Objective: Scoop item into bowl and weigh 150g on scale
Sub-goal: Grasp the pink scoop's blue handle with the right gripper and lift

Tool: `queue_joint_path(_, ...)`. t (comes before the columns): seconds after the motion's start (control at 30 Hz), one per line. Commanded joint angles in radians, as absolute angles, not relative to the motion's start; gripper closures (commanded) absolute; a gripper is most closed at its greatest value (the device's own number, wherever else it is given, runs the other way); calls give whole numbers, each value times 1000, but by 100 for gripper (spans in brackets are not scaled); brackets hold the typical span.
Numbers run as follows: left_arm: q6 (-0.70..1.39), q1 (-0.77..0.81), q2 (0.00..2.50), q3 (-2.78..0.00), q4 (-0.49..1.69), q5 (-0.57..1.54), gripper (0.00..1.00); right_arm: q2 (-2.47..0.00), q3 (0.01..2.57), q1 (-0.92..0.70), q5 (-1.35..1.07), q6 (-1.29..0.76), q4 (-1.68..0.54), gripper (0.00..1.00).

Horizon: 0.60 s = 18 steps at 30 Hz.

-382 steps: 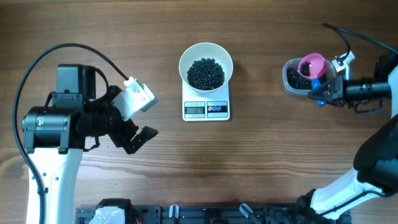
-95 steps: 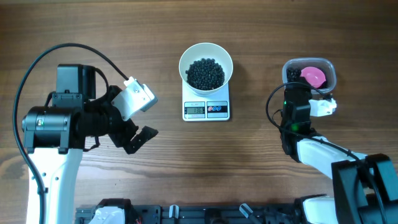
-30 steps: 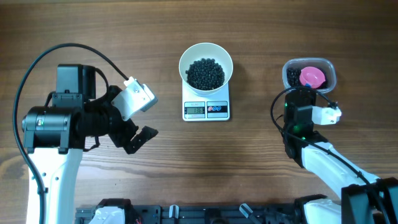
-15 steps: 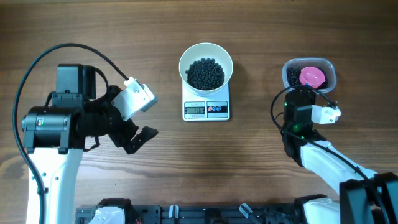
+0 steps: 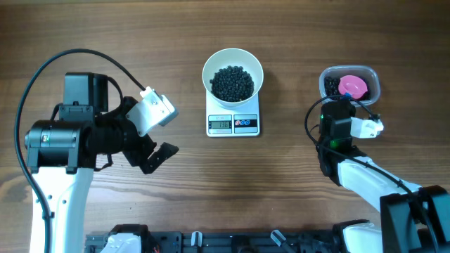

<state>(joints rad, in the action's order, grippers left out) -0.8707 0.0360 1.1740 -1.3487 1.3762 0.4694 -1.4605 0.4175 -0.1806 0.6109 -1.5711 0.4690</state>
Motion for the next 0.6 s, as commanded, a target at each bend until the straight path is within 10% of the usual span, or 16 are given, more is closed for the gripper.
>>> queue_joint_path(0.0,-886,28,1165,-1365,1374,478,0,-1473,434,-182,622,-1572,496,96)
queue_joint_path(0.57,-886,28,1165,-1365,1374,478,0,-1232,438,-182,476,-1516,426,95)
